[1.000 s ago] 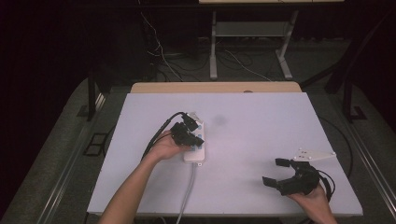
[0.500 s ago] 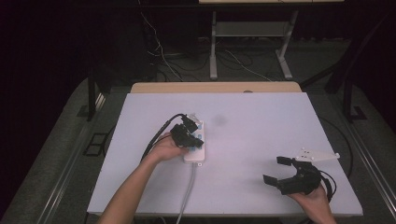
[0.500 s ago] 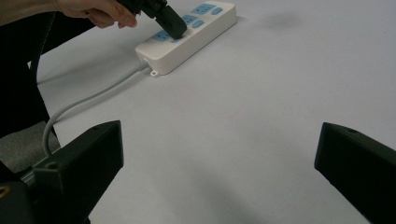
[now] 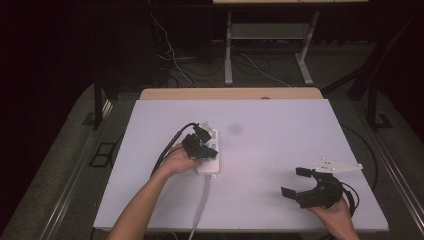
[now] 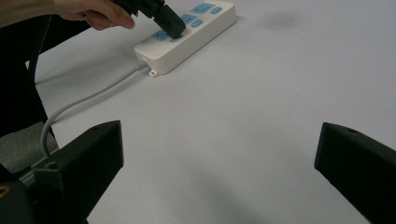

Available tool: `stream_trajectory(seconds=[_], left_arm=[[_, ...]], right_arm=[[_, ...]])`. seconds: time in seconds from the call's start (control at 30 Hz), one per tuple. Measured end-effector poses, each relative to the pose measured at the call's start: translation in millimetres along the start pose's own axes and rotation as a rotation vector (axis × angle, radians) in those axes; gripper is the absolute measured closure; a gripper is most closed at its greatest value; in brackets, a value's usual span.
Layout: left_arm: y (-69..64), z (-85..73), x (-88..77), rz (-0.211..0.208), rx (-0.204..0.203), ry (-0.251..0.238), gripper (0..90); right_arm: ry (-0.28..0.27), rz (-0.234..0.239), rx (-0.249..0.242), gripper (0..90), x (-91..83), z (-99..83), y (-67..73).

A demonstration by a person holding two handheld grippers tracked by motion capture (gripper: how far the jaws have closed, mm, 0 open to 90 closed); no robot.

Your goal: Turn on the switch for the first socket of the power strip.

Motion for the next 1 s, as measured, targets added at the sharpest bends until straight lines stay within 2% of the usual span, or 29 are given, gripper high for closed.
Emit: stream_trajectory(seconds=[0.07, 0.23, 0.4, 0.67, 1.0], left_arm=[[-0.1, -1.1, -0.1, 0.000, -0.002, -0.012, 89.9], [-3.0, -1.6, -0.5, 0.014, 0.008, -0.002, 89.9], [-7.8, -2.4, -3.2, -0.005, 0.050, 0.011, 89.7], [-13.7, 5.6, -15.5, 0.009, 0.078, -0.034, 89.7], [-14.8, 8.5, -39.3, 0.037, 0.064, -0.094, 89.3]], right_arm=[[-0.004, 0.000, 0.004, 0.8, -0.9, -0.3, -0.2], [-0.006, -0.003, 0.007, 0.7, -1.6, -0.6, -1.9], [-0.005, -0.002, 0.006, 0.7, -1.1, -0.3, -2.3], [-0.007, -0.007, 0.018, 0.7, -2.0, -1.0, -3.3], [-0.005, -0.009, 0.020, 0.7, -1.4, -1.1, -3.3]])
Point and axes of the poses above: each handheld gripper's, and its own axes: x roughly forward along the jaws, z roughly out of its top, y roughly to its left, the point moved 3 cm from there along x, roughly forward along the jaws, and after that the axes turned 13 degrees about -z, right-handed, at the moved point
